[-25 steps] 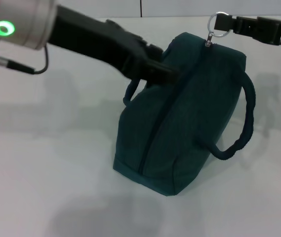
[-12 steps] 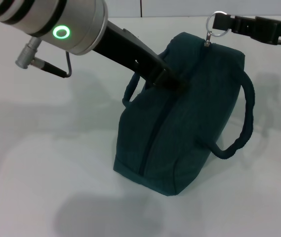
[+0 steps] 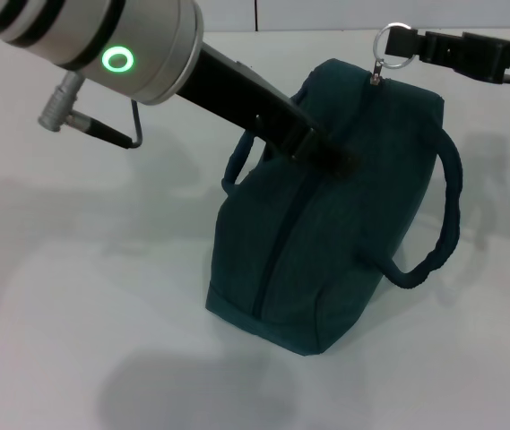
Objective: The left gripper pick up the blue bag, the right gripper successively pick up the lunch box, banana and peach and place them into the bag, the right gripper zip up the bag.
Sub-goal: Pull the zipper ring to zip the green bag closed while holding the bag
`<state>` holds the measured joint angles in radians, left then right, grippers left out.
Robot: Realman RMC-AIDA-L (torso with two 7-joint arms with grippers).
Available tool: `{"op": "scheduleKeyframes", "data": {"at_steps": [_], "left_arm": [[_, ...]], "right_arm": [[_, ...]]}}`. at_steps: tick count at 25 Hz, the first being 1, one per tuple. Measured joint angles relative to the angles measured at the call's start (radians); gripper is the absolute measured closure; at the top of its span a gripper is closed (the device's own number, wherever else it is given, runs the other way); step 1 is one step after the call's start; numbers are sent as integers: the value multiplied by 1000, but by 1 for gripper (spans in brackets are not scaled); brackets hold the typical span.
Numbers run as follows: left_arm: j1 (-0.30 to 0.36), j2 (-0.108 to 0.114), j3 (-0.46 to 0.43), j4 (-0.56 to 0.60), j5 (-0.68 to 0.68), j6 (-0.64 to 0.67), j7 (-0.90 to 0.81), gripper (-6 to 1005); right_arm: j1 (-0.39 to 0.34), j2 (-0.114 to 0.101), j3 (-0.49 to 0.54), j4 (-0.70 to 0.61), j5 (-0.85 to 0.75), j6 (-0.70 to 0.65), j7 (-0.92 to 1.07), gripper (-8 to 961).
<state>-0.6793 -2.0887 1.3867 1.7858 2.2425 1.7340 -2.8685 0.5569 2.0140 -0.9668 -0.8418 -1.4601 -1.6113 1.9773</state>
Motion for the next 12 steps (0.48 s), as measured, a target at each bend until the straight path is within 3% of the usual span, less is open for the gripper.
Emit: {"op": "scheduleKeyframes", "data": {"at_steps": [12], "left_arm": [[-9, 1, 12, -41, 40, -20, -1, 379]], "right_arm": [[0, 0, -1, 0, 0, 0, -2, 913]]}}
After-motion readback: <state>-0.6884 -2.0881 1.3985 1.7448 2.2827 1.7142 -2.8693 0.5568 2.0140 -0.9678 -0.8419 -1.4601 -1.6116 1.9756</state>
